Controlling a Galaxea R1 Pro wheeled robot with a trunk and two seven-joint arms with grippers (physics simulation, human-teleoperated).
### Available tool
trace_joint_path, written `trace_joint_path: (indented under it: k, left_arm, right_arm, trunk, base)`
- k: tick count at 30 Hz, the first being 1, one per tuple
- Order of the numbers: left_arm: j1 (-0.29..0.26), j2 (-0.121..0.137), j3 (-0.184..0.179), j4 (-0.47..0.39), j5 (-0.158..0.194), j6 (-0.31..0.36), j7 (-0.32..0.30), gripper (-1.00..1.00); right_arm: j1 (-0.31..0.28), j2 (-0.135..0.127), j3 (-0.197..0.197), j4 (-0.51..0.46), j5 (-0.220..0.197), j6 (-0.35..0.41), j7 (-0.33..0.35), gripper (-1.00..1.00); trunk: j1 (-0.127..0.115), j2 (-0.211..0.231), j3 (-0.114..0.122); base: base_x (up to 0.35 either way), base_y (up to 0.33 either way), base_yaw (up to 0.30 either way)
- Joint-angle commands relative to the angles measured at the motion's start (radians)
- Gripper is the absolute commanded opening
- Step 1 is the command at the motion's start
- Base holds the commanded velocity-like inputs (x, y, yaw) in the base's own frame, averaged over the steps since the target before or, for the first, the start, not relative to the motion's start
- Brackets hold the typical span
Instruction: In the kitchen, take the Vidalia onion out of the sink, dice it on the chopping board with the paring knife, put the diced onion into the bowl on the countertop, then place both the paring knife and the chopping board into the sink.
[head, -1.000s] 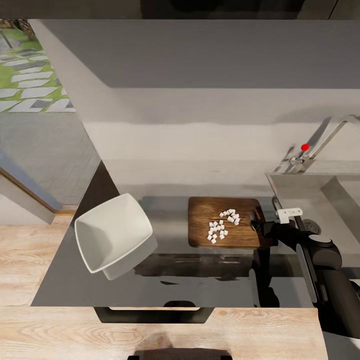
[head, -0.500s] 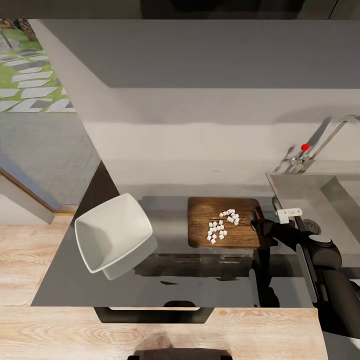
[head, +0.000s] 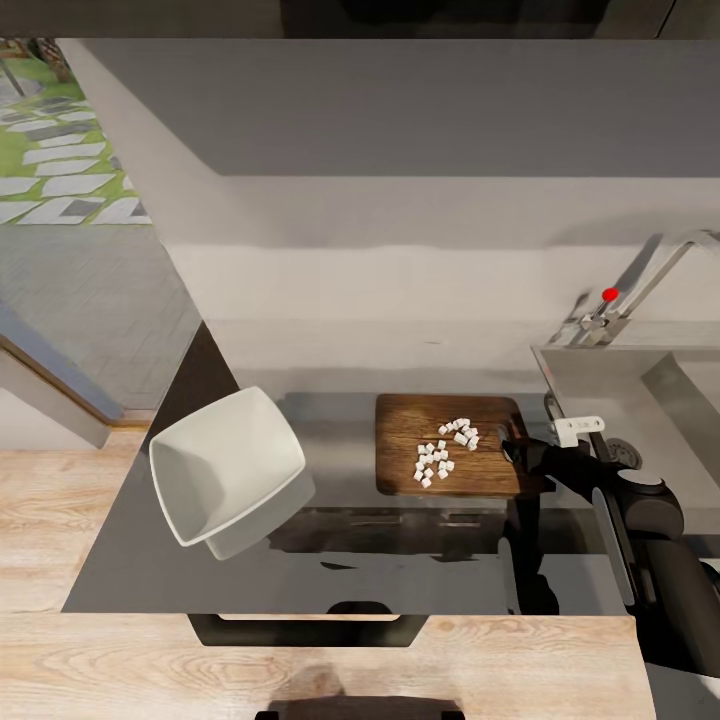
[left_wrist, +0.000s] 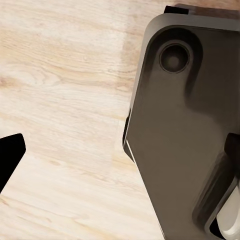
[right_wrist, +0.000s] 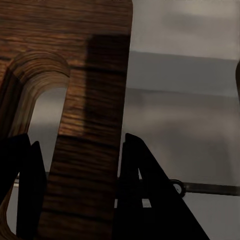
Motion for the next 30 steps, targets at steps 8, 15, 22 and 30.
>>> trace_joint_path:
  k: [8, 15, 22, 30]
  left_arm:
    - [-0.002, -0.001, -0.008, 0.004, 0.008, -0.007, 0.001, 1.00]
    - [-0.002, -0.003, -0.008, 0.004, 0.009, -0.005, -0.003, 1.00]
    - [-0.002, -0.003, -0.008, 0.004, 0.009, -0.005, -0.005, 1.00]
    - [-0.002, -0.003, -0.008, 0.004, 0.009, -0.005, -0.005, 1.00]
  right_arm:
    - [-0.001, 0.000, -0.001, 0.010, 0.032, 0.002, 0.010, -1.00]
    - [0.000, 0.017, 0.007, 0.003, 0.007, 0.015, 0.013, -1.00]
    - [-0.002, 0.056, 0.010, -0.006, 0.020, 0.025, 0.011, -1.00]
    - [-0.002, 0.066, 0.010, -0.010, 0.039, 0.026, 0.009, -1.00]
  trunk:
    - [0.001, -0.001, -0.001]
    - [0.001, -0.001, -0.001]
    - [0.001, -0.001, -0.001]
    - [0.001, -0.001, -0.001]
  base:
    - [0.000, 0.000, 0.000]
    - [0.000, 0.000, 0.000]
    - [0.000, 0.000, 0.000]
    - [0.000, 0.000, 0.000]
